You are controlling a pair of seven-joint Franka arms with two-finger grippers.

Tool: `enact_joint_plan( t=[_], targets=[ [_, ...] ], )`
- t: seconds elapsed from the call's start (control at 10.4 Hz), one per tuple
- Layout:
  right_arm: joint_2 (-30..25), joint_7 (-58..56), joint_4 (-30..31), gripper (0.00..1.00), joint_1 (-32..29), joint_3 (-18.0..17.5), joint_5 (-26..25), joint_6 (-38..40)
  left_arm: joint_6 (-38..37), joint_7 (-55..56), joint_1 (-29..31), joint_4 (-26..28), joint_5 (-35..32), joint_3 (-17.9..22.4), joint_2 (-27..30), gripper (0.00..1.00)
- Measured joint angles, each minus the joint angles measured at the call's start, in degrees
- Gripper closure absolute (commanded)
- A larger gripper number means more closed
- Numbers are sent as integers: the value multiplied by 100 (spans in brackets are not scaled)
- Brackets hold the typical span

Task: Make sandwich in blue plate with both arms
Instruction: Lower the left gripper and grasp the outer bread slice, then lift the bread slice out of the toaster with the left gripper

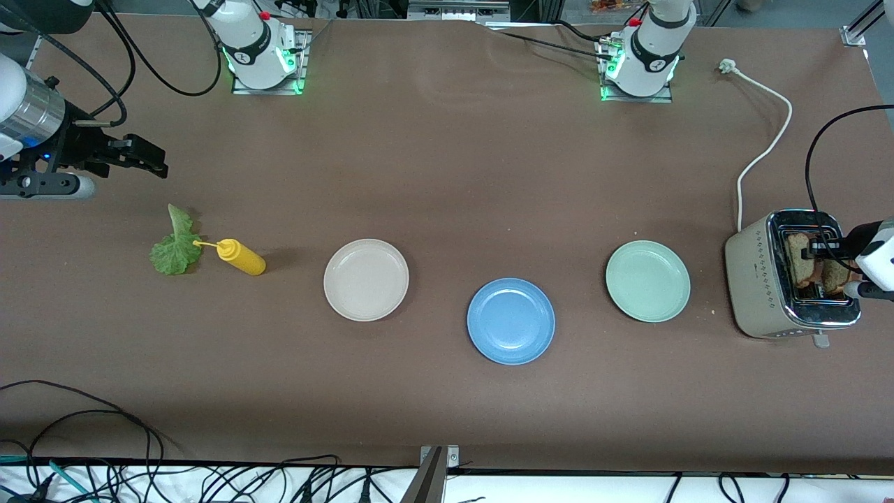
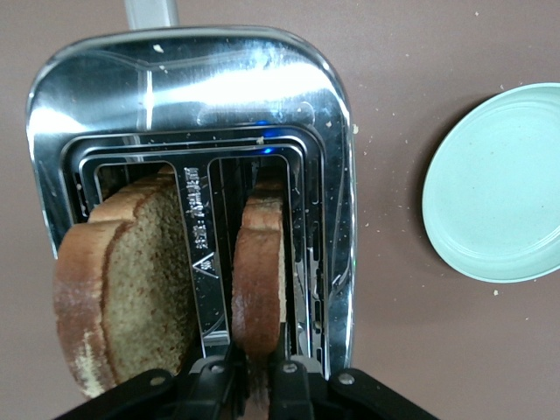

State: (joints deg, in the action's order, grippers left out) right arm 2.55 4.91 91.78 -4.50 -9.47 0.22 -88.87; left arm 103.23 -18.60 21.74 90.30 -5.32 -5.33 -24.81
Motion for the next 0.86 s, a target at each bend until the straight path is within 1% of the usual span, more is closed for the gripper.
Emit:
enact_joint_plan(
  t=[0.38,0.48,0.86],
  targets=[
    [0,0,0,0,0,0,0,0,-94,-88,10,-139,0,0,79,100],
    [1,0,0,0,0,0,0,1,-241,-90,10,-207,0,-4,207,100],
    [3,0,-3,0,-1,1,0,3,-804,-220,-1,-255,0,-33,1098,100]
  ],
)
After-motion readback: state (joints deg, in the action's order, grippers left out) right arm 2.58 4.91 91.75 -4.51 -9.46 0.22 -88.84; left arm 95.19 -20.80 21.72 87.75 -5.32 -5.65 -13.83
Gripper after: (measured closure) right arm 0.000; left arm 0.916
